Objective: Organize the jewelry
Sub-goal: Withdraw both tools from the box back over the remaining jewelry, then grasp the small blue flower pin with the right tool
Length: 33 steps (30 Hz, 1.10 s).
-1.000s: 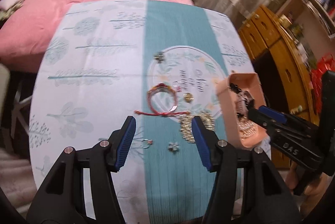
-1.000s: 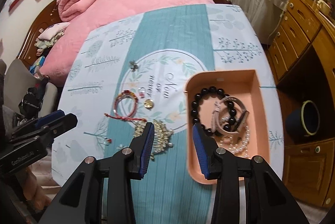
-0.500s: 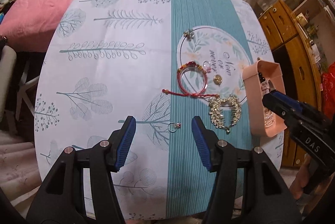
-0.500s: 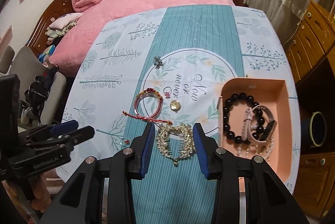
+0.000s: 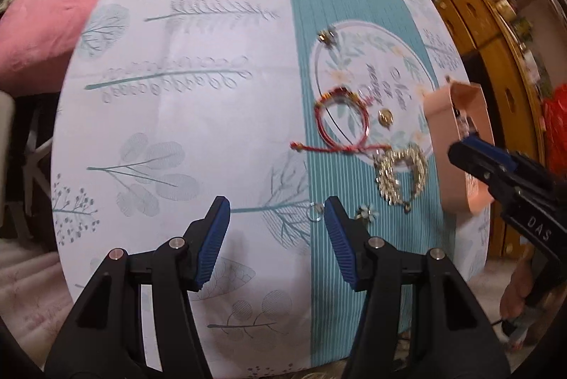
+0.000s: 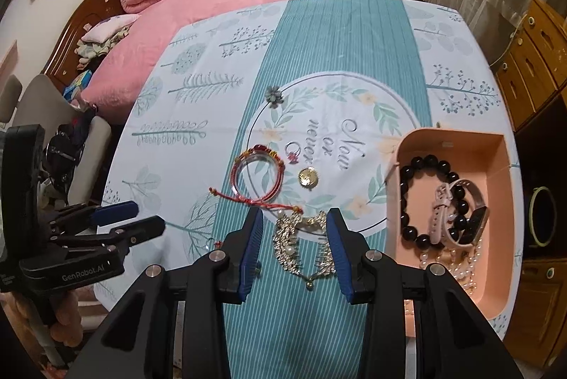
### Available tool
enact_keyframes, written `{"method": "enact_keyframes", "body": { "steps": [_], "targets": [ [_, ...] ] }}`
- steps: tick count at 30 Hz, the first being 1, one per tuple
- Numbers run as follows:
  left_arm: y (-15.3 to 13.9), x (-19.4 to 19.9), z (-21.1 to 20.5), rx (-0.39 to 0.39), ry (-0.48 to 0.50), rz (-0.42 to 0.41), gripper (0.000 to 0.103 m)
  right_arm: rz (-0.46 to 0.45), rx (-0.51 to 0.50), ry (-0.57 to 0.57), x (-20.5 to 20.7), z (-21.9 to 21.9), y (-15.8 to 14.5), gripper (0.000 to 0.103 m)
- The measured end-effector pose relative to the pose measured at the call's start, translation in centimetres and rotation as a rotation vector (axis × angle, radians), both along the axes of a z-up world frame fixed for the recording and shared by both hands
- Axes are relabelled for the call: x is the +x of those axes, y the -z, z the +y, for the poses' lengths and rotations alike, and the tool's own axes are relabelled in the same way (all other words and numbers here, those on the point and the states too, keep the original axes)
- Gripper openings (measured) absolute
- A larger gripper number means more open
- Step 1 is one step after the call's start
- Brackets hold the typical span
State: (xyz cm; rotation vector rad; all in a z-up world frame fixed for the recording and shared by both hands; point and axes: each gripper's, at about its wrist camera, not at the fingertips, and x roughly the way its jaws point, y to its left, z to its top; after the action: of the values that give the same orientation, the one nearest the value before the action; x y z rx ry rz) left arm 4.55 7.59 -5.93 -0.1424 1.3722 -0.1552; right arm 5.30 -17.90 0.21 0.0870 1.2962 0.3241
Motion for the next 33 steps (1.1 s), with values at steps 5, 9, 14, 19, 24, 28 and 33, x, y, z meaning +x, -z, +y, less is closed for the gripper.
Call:
{"method": "enact_keyframes", "body": {
  "steps": [5,9,14,19,24,28,33],
  "targets": [
    [1.0,-0.6,-1.3,0.013,0.090,0.006,0.052,0.026,0.014,-0.047,-1.5,1.1,1.2,0.038],
    [1.9,-1.3,-2.5,0.009,0.155,0.009,0.053,0.056,0.019,-0.098,-3.4,2.4,2.7,0.038],
    [3.0,-1.5,-2.5,-0.004,0.180,0.014,0.052,0.079,0.026,-0.158,-5.4,4.0,4.4,0.031],
    [3.9,-1.8,-2.1,0.011,0.205,0.015,0.046,0.093,0.036,-0.181,-6.0,5.2,5.9,0.031],
    [4.6,-1.9,-1.8,-0.005,0.194,0.022,0.046,0.085,0.017,-0.182,-5.6,6.0,7.2,0.031],
    [4.7,-1.7,-2.1,-0.016,0.199,0.016,0.045,0.084,0.002,-0.185,-5.4,6.6,8.1,0.026],
    [4.6,-1.3,-2.9,-0.025,0.218,0.005,0.046,0.022,-0.046,-0.214,-5.6,7.5,8.1,0.015]
  ]
}}
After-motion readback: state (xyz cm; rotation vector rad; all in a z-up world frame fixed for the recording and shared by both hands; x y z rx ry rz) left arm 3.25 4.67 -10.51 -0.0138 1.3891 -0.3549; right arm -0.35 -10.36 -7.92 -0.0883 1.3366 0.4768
